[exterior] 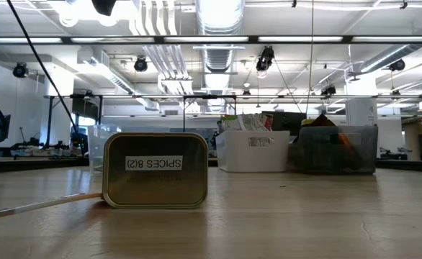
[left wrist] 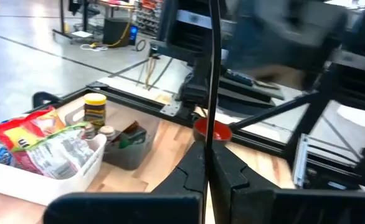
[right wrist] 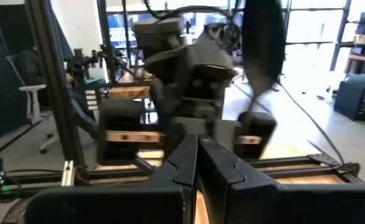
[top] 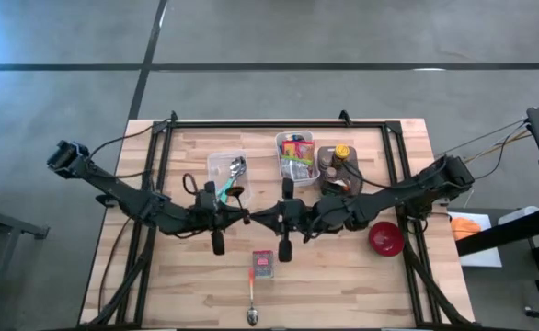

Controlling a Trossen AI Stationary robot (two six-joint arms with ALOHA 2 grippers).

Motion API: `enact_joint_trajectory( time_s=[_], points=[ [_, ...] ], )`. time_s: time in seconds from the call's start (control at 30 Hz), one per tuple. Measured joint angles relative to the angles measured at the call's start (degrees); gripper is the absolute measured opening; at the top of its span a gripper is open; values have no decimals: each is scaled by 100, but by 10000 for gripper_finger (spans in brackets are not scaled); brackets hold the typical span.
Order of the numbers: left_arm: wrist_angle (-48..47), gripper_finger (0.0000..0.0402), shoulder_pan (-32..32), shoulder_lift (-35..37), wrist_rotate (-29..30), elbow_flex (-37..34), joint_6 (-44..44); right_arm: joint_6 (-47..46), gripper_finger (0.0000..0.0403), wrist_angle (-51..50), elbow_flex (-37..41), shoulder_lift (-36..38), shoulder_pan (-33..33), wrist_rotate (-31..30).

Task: Pick & Place Food Item
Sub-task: Put the black spoon into the transparent bin

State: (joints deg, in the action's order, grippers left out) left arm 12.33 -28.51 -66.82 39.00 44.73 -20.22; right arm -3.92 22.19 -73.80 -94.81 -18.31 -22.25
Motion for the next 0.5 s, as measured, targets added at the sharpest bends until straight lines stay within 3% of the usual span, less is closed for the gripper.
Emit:
enact_joint_trajectory(
  time_s=[0.23,0.4,0.5],
  points=[
    [-928,0,108,331,239,7,-294,-410,8,-1225,0,298,9,-825],
    [-2934,0,701,483,5,246,-1371,-1351,8,-2884,-4,539,14,-928],
    [-3977,0,1320,474,-484,443,-1846,-1801,8,-3748,-2,561,-33,-928]
  ],
)
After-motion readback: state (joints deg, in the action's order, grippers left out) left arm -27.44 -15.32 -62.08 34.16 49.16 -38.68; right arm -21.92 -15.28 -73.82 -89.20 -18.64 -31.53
